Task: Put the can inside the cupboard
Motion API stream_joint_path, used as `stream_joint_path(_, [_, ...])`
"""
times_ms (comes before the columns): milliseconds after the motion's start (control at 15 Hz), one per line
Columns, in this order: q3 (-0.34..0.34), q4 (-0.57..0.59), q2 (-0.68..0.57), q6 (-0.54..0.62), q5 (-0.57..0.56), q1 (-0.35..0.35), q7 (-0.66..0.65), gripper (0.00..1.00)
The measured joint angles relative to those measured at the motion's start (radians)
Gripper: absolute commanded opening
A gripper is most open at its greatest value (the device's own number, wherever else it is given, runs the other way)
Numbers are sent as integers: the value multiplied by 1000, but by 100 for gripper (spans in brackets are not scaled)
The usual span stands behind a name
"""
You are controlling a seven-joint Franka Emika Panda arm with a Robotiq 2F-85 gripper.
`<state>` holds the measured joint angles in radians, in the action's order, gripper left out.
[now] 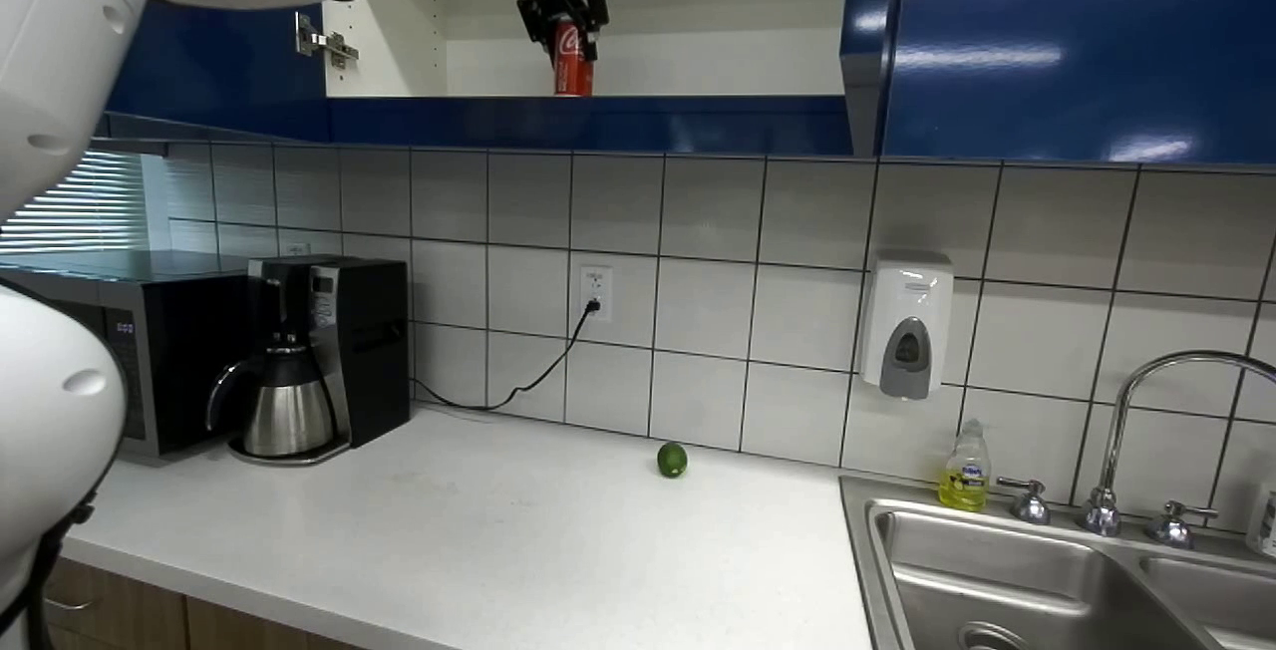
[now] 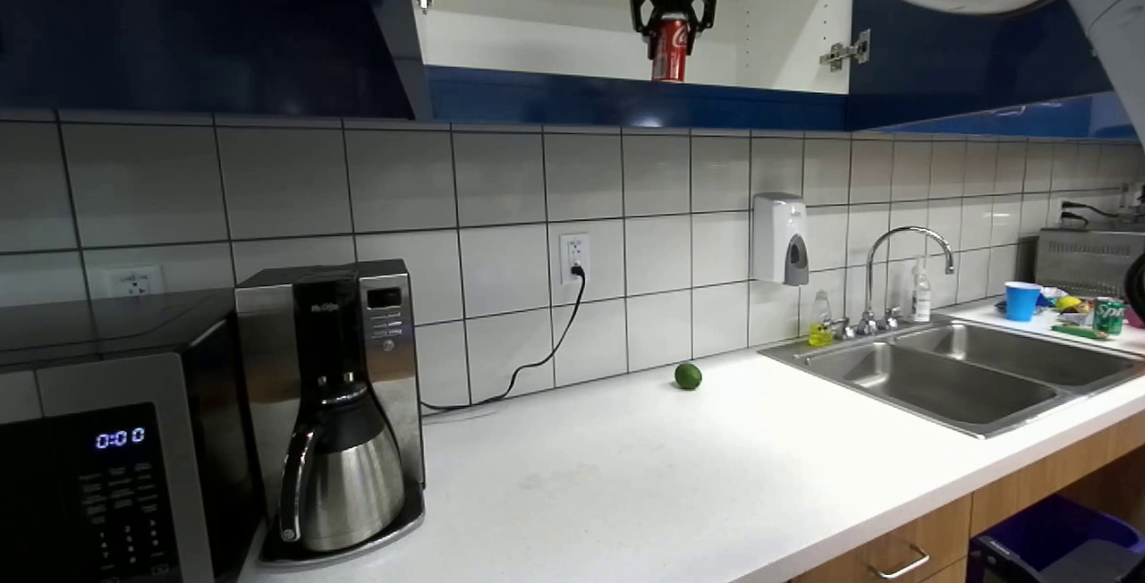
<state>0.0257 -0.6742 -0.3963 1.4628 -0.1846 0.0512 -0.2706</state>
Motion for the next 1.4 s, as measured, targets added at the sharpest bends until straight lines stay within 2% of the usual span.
stream_joint_path(67, [1,9,-8,-6,0,0,-2,100])
stream_joint_path(467, [11,47,-36,-23,0,0,-6,100])
stream_joint_path(1400, [13,74,-20,-25,1,-1,14,100])
